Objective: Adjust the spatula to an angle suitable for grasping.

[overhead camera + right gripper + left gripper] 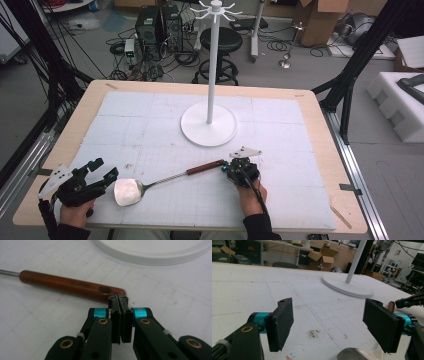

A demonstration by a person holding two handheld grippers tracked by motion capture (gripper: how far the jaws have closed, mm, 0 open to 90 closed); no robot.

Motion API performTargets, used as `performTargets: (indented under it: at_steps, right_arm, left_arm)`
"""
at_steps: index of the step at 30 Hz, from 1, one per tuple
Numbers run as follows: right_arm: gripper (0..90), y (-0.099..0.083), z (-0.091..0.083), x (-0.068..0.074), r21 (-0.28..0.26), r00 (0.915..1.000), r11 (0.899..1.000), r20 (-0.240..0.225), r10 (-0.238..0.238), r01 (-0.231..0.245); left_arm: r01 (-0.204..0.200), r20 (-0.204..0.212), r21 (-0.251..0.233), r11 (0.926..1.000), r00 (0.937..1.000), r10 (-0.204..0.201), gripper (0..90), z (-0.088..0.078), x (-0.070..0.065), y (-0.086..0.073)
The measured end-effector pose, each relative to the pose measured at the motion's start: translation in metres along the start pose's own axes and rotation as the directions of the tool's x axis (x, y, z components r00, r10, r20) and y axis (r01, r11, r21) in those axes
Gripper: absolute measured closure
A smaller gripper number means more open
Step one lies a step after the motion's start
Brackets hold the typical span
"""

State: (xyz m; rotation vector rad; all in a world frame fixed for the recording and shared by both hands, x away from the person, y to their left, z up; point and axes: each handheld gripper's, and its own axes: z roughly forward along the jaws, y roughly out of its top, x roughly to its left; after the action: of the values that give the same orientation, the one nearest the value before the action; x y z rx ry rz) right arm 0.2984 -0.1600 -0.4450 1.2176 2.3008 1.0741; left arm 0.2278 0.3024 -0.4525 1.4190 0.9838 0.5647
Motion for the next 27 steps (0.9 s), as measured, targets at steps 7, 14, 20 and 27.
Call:
performTargets:
  at_steps: [7, 14, 20, 27]
  right_arm:
    - [89.6, 0.009, 0.014, 0.004, -0.001, 1.0000, 1.000, 0.009, -0.001, 0.001]
    - [81.9, 0.008, 0.002, -0.001, -0.056, 0.9997, 0.998, 0.009, 0.021, -0.020]
    - [51.0, -0.019, -0.039, -0.017, -0.238, 0.9994, 0.971, 0.035, -0.003, 0.012]
    - [18.2, -0.060, -0.089, -0.043, -0.369, 0.9864, 0.929, 0.163, 0.025, 0.037]
  left_arm:
    - [0.004, 0.006, -0.003, 1.0000, 1.0000, -0.004, 24.9, 0.000, 0.001, 0.000]
    - [0.003, 0.009, -0.001, 1.0000, 1.0000, -0.003, 24.8, 0.000, 0.001, 0.000]
    - [0.001, 0.008, -0.008, 1.0000, 1.0000, -0.001, 24.8, -0.001, 0.000, 0.000]
    - [0.003, -0.002, -0.007, 1.0000, 1.0000, -0.003, 22.9, -0.001, 0.000, 0.000]
